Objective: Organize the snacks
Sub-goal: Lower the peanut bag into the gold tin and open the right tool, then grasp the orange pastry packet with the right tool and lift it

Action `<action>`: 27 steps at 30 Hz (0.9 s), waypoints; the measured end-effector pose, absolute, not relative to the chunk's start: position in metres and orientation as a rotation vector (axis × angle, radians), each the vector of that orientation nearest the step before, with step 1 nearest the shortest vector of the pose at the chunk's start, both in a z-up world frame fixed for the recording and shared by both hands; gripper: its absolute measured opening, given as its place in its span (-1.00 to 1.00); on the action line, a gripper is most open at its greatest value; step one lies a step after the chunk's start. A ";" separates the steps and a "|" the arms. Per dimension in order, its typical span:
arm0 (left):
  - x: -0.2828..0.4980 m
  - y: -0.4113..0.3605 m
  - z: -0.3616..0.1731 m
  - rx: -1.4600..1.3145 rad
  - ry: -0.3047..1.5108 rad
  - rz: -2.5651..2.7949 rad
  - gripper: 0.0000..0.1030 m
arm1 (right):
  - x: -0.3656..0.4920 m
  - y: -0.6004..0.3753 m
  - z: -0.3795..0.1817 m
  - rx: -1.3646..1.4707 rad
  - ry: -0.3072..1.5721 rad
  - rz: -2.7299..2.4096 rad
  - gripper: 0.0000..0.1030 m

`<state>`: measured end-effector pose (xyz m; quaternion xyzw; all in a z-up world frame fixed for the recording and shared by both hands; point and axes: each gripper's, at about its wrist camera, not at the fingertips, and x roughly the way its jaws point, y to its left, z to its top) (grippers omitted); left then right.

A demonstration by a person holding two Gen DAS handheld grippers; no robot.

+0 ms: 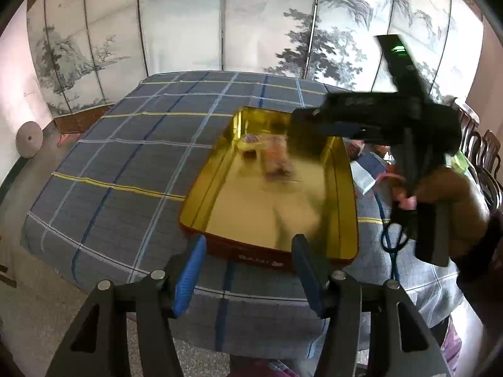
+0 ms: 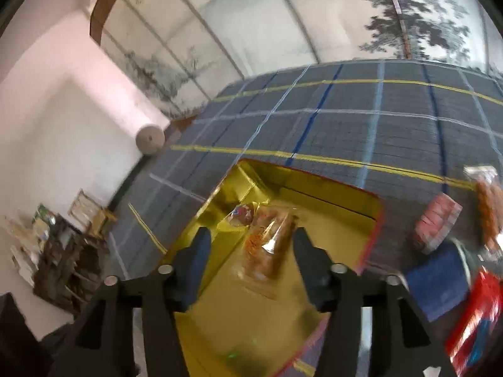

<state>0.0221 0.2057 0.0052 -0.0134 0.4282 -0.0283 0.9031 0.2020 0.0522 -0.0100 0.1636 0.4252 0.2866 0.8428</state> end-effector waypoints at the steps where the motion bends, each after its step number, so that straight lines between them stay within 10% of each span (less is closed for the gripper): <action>1: 0.022 0.204 0.006 -0.028 0.884 -0.065 0.12 | 0.192 0.039 -0.006 0.368 0.875 0.613 0.04; 12: 0.018 0.150 0.011 0.010 0.892 -0.210 0.12 | 0.038 -0.147 -0.012 0.123 0.788 0.286 0.24; 27: 0.020 0.084 0.006 0.109 0.959 -0.272 0.12 | 0.084 -0.152 -0.032 -0.077 0.829 0.444 0.27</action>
